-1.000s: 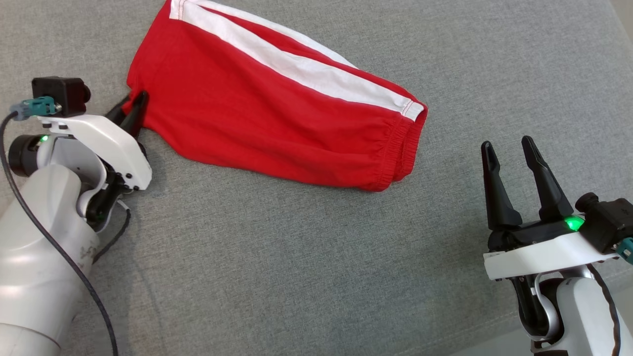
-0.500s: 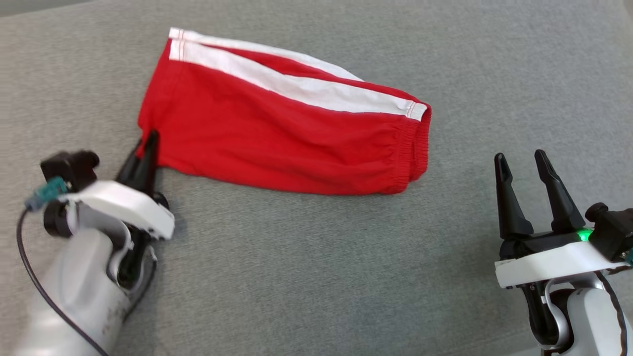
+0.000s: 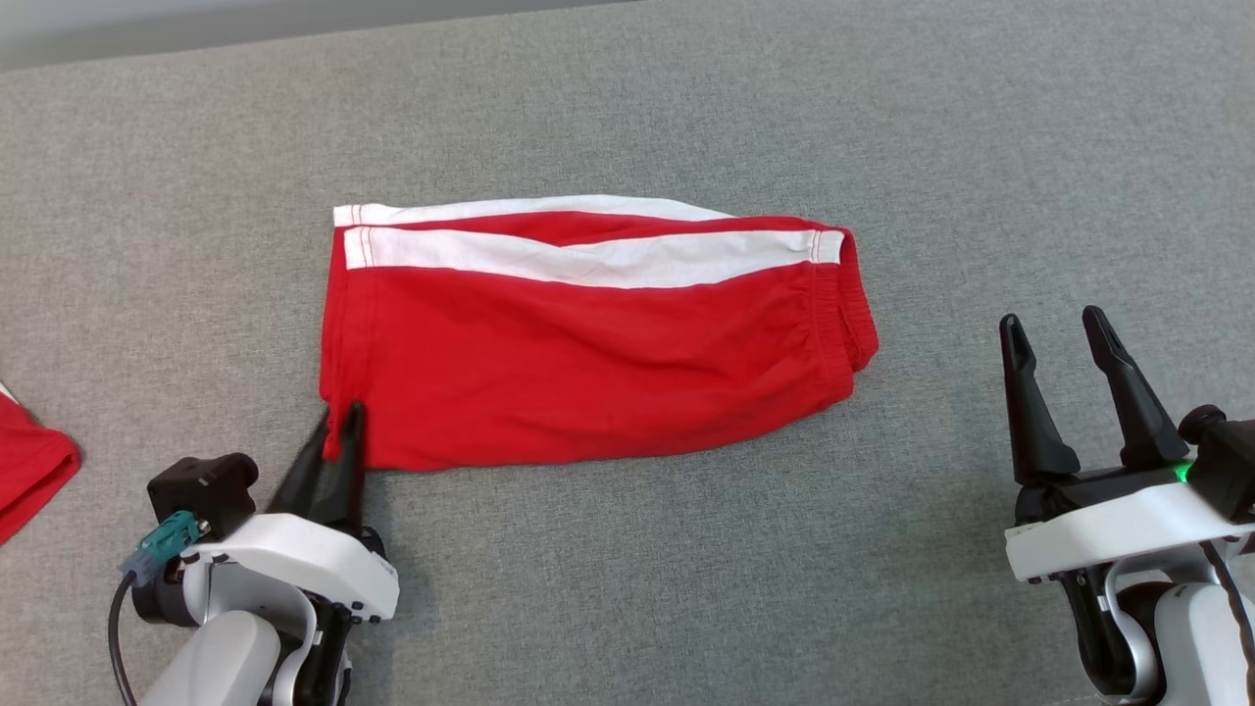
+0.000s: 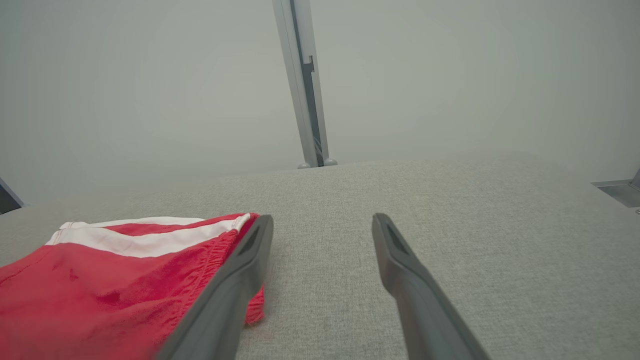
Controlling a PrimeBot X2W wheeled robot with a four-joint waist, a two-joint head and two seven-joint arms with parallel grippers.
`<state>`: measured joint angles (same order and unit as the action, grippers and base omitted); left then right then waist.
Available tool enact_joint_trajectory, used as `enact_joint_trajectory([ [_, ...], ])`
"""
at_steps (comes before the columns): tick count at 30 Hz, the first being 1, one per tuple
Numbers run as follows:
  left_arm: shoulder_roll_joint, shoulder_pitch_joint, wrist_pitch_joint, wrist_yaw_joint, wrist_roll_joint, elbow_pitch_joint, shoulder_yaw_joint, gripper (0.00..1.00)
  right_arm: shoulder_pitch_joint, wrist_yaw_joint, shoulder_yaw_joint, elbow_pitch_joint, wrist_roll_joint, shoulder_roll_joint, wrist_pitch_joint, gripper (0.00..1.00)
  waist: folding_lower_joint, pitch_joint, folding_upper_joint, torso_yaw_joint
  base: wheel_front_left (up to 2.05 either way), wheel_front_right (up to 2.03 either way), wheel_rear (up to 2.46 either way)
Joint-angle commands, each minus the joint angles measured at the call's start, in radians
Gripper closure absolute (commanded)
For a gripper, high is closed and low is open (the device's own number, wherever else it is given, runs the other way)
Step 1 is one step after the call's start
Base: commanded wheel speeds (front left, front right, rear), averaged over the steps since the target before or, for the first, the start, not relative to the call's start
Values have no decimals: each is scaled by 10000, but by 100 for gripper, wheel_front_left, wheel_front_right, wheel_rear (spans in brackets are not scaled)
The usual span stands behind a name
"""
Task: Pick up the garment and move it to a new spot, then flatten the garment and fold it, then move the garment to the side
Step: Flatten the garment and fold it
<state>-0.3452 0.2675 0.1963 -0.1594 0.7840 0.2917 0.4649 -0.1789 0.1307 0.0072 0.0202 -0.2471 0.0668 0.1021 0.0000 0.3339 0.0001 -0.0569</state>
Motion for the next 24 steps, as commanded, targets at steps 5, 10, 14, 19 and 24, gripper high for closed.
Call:
enact_joint_trajectory([
  [5,-499,-190,242,-807,-843,-785,-56,0,136,1,-108,-168,124,74,-110,0,0,-177,-1,40,0,0,0],
  [10,-1005,-303,296,-1436,-1467,-1614,-128,0,262,1,-265,-287,510,174,-304,0,0,-430,-1,100,0,0,0],
  [14,-1349,-481,299,-1799,-1702,-2168,-267,0,425,1,-335,-340,666,179,-426,0,0,-651,-1,158,0,0,0],
  [19,-1507,-818,128,-2170,-1694,-2793,-381,0,467,1,-360,-408,670,192,-599,0,0,-745,-1,210,0,0,0],
  [24,-1505,-988,-24,-2430,-1698,-3334,-364,0,488,1,-402,-450,659,227,-744,0,0,-752,-1,302,0,0,0],
])
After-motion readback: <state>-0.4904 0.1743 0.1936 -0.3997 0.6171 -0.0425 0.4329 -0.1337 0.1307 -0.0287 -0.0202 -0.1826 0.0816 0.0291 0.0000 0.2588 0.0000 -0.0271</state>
